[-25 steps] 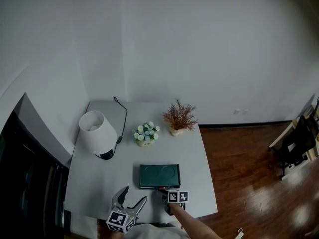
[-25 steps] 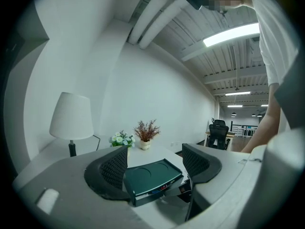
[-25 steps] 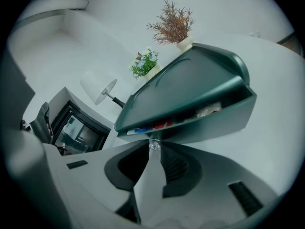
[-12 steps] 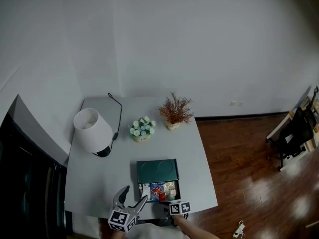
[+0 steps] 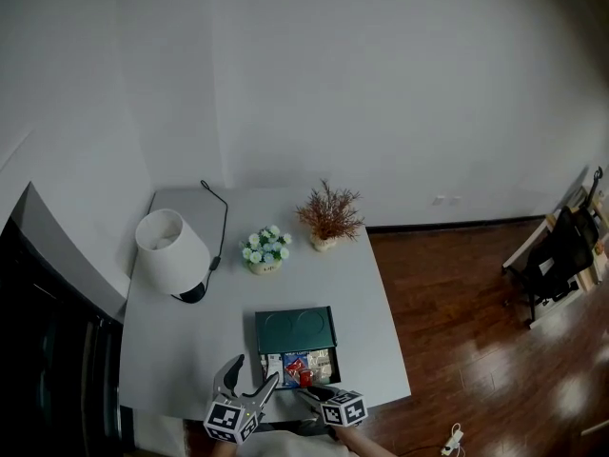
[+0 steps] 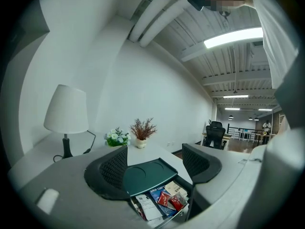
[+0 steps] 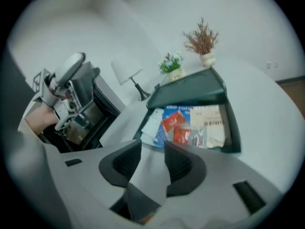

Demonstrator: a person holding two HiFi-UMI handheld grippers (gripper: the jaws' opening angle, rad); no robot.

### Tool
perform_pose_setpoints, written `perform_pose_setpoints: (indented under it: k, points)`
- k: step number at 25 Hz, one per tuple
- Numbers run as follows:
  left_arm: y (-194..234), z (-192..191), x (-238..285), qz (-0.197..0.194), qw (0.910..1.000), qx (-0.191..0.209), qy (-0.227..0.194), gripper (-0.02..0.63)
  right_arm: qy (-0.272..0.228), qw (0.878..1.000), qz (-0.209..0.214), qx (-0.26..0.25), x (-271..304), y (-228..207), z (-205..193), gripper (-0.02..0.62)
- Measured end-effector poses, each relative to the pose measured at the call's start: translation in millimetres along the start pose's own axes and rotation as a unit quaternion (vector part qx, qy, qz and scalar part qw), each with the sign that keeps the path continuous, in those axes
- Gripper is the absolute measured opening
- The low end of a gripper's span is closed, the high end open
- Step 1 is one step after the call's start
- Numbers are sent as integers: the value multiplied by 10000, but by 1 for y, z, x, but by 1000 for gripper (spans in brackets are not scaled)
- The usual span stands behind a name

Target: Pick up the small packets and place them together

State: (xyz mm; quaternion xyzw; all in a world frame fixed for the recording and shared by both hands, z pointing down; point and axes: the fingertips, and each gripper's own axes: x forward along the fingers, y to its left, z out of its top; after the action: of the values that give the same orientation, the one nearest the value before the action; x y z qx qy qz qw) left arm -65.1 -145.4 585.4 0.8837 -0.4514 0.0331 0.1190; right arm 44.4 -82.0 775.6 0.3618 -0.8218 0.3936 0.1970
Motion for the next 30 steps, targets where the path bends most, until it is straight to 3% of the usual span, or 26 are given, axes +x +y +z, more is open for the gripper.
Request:
perform_pose_setpoints:
  k: [2, 4, 8, 10, 11, 12, 14, 15, 16, 24, 27, 30]
  points:
    - [1, 4, 2, 17, 10000, -7, -68, 344, -805, 9962, 161, -302, -18, 16, 44, 164]
    - [2, 10, 4, 32, 9999, -32, -150, 344, -1576, 9849, 289, -660, -39, 31, 89, 164]
    - [1, 33, 5, 139, 9989, -48, -434, 344, -2889, 9445, 109, -1560, -87, 55, 175, 166]
    - [4, 46, 5, 270, 9978, 44, -601, 344, -3366, 9199, -142, -2007, -109, 61, 209, 189]
    - [6, 52, 5, 356, 9970, 114, -678, 344, -3544, 9093, -249, -2165, -118, 64, 222, 258]
    - [9, 56, 4, 455, 9960, 194, -744, 344, -3690, 9004, -347, -2279, -125, 65, 232, 273]
    - [14, 63, 1, 626, 9940, 341, -834, 344, -3892, 8867, -529, -2441, -138, 65, 244, 274]
    - [17, 64, 0, 680, 9933, 361, -866, 344, -3937, 8825, -599, -2503, -142, 64, 246, 322]
    - [18, 65, -1, 715, 9928, 357, -896, 344, -3953, 8802, -647, -2545, -144, 63, 247, 370]
    - [24, 71, -3, 752, 9922, 381, -918, 345, -3777, 8853, -788, -2594, -144, 50, 237, 370]
    - [23, 72, 1, 683, 9924, 535, -872, 345, -3599, 8931, -652, -2621, -137, 47, 231, 367]
    - [25, 73, 3, 659, 9921, 346, -1005, 350, -3030, 9089, -267, -2853, -119, 45, 214, 336]
